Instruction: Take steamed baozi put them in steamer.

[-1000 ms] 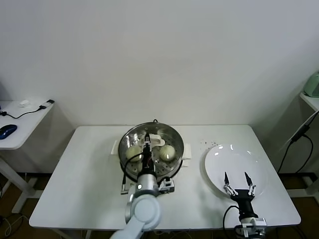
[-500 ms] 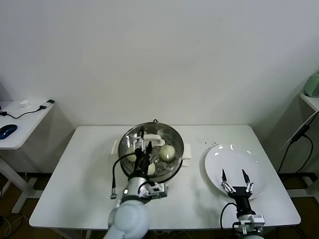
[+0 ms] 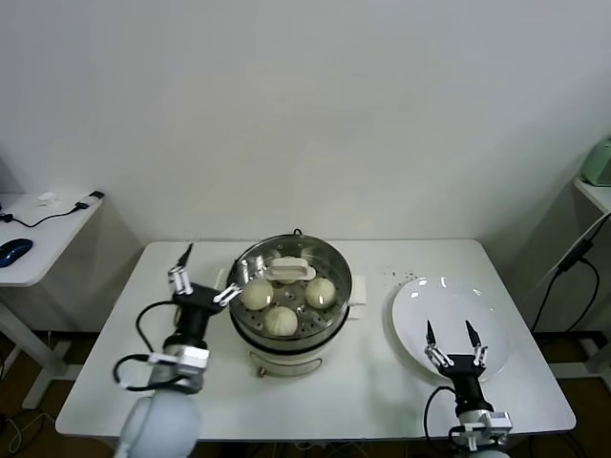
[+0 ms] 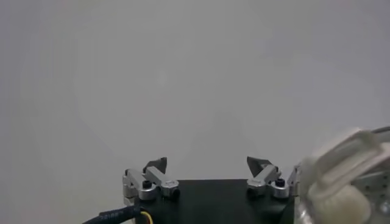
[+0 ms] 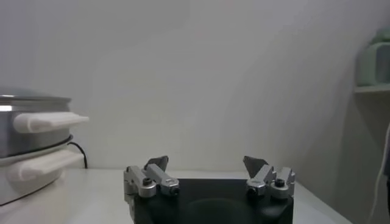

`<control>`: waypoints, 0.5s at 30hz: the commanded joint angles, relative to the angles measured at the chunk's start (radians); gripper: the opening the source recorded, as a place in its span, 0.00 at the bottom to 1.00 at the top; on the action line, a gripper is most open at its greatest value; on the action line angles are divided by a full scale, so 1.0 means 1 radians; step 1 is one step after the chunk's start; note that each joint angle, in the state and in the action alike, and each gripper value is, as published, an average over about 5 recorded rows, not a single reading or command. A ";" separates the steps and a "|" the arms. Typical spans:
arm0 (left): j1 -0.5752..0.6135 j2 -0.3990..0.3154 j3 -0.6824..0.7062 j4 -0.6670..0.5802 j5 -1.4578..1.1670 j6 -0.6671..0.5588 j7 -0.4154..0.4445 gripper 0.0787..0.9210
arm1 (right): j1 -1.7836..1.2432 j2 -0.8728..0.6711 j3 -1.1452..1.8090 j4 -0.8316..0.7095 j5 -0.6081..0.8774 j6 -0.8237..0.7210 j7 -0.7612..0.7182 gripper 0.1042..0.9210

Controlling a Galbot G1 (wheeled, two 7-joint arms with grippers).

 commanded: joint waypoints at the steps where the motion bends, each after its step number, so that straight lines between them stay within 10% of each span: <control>1: 0.130 0.117 -0.274 0.309 -0.712 -0.304 0.051 0.88 | 0.019 -0.005 -0.004 -0.037 -0.002 0.020 -0.002 0.88; 15: 0.127 0.089 -0.200 0.440 -0.683 -0.417 0.116 0.88 | 0.019 0.002 -0.004 -0.060 0.019 -0.006 0.015 0.88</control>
